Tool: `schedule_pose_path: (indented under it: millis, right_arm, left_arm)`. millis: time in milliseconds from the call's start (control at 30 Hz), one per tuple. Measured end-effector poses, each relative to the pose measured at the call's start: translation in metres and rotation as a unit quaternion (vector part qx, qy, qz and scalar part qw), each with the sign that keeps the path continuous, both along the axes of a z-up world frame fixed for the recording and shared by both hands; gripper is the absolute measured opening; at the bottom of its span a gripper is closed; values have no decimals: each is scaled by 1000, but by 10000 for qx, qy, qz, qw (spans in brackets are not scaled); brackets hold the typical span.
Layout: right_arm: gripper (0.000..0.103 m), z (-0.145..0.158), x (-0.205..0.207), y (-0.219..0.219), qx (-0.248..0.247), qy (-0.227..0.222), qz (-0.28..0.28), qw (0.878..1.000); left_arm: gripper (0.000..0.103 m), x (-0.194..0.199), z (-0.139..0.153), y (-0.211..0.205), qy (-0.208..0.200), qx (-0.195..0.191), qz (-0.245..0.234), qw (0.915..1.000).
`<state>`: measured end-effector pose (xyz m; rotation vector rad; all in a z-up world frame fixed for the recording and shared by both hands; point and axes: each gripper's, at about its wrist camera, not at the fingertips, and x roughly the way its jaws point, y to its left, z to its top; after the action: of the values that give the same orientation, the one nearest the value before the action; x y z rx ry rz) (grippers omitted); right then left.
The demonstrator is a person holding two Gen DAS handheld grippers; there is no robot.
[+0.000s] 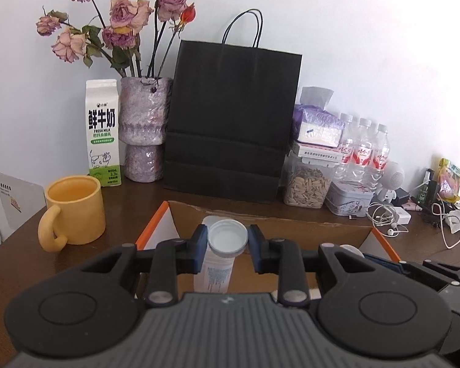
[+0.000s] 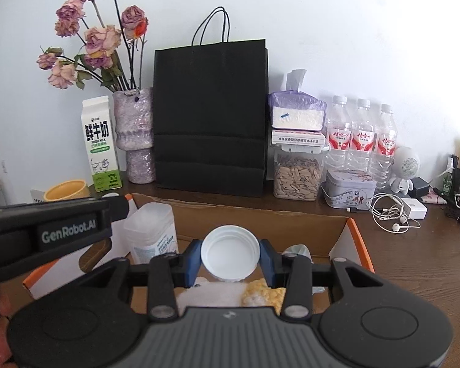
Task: Organize objects
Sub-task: 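Open both grippers to release the bottle caps into the box, then withdraw both grippers from the box toward the items on the table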
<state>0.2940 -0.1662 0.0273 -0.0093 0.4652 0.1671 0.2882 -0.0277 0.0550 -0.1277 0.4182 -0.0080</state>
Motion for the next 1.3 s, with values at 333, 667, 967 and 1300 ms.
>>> schedule_pose_path:
  millis: [333,667,967,1300]
  right_arm:
    - [88,-15,0,-10,49,171,4,9998]
    - [103,-15,-7,-18,207,202,26,9996]
    - [103,-10,-16,-21,244,102,35,9996]
    - [103,5,-61,-50,446,-350,33,9984]
  left_arm:
    - [103,-7,-8,0,28,68,-35,10000]
    - [103,-13,-8,-1,-91,121,114,9998]
    - [103,-23,-4,2,-171,36,60,9998]
    - [103,-63,8,8,-543,-88,-142,9984]
